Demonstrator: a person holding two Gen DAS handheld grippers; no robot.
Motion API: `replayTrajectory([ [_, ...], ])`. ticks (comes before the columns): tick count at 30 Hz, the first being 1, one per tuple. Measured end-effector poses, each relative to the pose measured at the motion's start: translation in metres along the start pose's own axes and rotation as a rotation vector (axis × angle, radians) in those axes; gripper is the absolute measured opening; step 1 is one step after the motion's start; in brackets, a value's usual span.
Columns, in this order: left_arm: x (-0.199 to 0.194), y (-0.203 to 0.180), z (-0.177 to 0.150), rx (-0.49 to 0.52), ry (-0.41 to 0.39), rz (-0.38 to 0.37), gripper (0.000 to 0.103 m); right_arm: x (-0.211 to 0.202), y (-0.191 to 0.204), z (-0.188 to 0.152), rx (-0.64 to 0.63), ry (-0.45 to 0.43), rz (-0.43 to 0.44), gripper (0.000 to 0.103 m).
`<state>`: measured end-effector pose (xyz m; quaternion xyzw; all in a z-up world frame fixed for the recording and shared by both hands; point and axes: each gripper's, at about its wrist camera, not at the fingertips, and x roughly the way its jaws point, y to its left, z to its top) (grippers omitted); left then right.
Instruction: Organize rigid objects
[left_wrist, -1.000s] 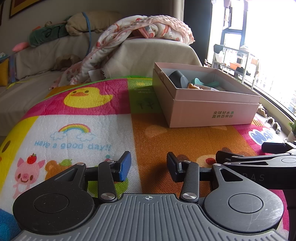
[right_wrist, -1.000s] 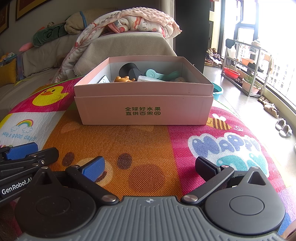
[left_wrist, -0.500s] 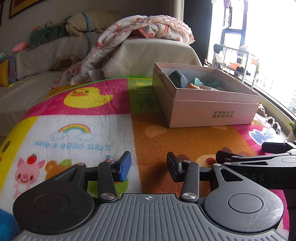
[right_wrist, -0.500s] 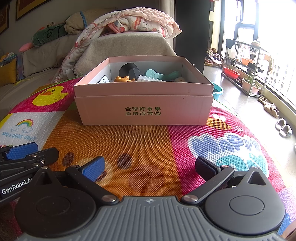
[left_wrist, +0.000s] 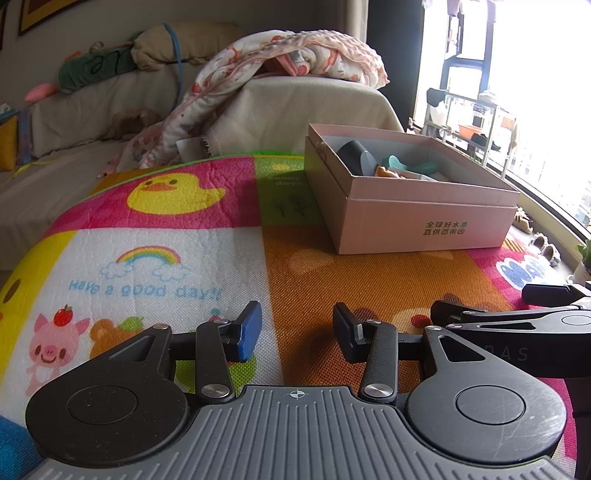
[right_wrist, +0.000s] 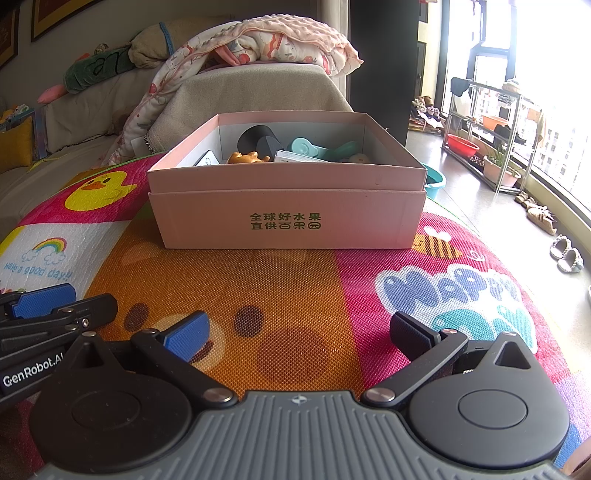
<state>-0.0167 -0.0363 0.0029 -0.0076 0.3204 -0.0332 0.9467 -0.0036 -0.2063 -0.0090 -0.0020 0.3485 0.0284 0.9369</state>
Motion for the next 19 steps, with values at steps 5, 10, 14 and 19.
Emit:
replayTrajectory([
  [5, 0.0001, 0.0, -0.0001, 0.001, 0.0, 0.001, 0.047, 0.0, 0.0, 0.0, 0.0, 0.0, 0.0, 0.103],
  [10, 0.0001, 0.0002, -0.0002, 0.002, 0.0, 0.001, 0.047, 0.0, 0.0, 0.0, 0.0, 0.0, 0.0, 0.103],
  [14, 0.0001, 0.0001, -0.0004, 0.003, 0.0, 0.002, 0.047, -0.0001, 0.0, 0.0, 0.0, 0.0, 0.0, 0.103],
  [19, 0.0004, -0.0008, -0.0006, 0.012, -0.001, 0.011, 0.047, 0.0, 0.0, 0.0001, 0.0, 0.0, 0.0, 0.103],
])
